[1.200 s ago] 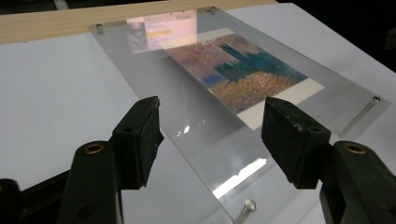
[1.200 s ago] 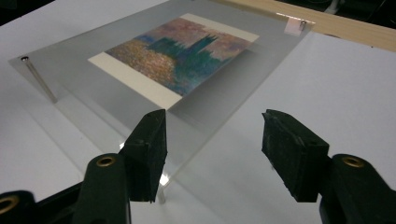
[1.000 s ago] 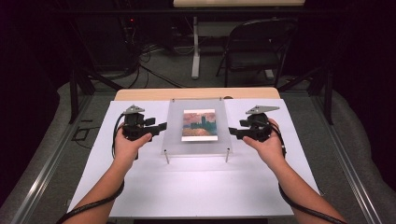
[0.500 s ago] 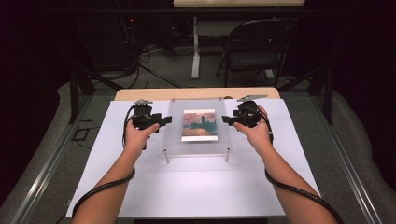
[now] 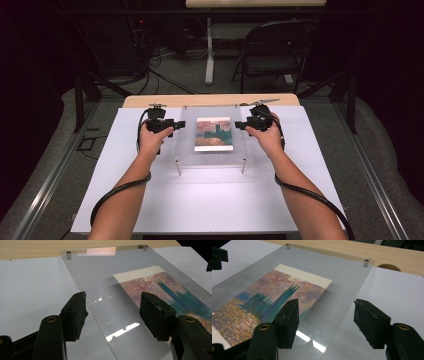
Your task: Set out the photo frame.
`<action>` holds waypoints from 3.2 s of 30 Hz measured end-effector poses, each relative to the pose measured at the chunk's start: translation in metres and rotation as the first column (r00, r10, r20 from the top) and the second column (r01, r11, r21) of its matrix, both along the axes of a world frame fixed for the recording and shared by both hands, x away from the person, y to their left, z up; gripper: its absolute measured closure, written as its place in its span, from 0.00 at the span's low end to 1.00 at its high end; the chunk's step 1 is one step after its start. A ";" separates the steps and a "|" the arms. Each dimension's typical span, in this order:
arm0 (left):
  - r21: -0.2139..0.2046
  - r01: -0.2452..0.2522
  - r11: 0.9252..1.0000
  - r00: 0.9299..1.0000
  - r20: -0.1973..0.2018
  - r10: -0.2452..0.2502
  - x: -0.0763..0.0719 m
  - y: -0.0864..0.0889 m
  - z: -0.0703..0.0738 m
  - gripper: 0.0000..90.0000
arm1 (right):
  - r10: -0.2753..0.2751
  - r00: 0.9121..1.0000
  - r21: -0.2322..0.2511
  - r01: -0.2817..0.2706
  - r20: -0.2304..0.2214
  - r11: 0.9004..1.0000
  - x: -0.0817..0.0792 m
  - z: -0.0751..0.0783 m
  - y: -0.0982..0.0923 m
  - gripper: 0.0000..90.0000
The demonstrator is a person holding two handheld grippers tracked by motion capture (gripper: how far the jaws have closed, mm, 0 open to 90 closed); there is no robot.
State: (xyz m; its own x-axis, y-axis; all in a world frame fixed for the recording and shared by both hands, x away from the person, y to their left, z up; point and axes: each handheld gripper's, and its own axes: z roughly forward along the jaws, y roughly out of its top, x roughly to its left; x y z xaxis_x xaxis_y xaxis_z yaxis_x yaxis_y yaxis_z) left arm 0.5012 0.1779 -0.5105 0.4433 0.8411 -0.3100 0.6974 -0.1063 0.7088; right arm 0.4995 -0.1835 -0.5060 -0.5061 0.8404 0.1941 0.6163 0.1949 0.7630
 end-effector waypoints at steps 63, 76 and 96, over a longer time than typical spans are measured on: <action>-0.017 -0.076 0.997 0.973 -0.220 0.071 0.010 -0.028 -0.024 0.24 | -0.074 0.967 0.081 0.096 -0.242 0.992 0.019 -0.030 0.019 0.24; -0.023 -0.112 0.993 0.971 -0.217 0.104 0.007 -0.027 -0.021 0.28 | -0.119 0.964 0.061 0.137 -0.236 0.989 0.017 -0.026 0.025 0.25; -0.023 -0.141 0.990 0.973 -0.188 0.134 -0.003 -0.024 -0.001 0.37 | -0.143 0.973 0.029 0.151 -0.182 0.988 0.009 -0.006 0.029 0.29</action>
State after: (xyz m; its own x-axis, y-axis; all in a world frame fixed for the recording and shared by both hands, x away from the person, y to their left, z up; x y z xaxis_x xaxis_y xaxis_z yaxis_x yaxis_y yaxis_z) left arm 0.4984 0.1535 -0.5113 0.2562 0.8768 -0.4069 0.8232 0.0228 0.5673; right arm 0.5087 -0.1543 -0.5124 -0.3317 0.8919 0.3073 0.7628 0.0619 0.6437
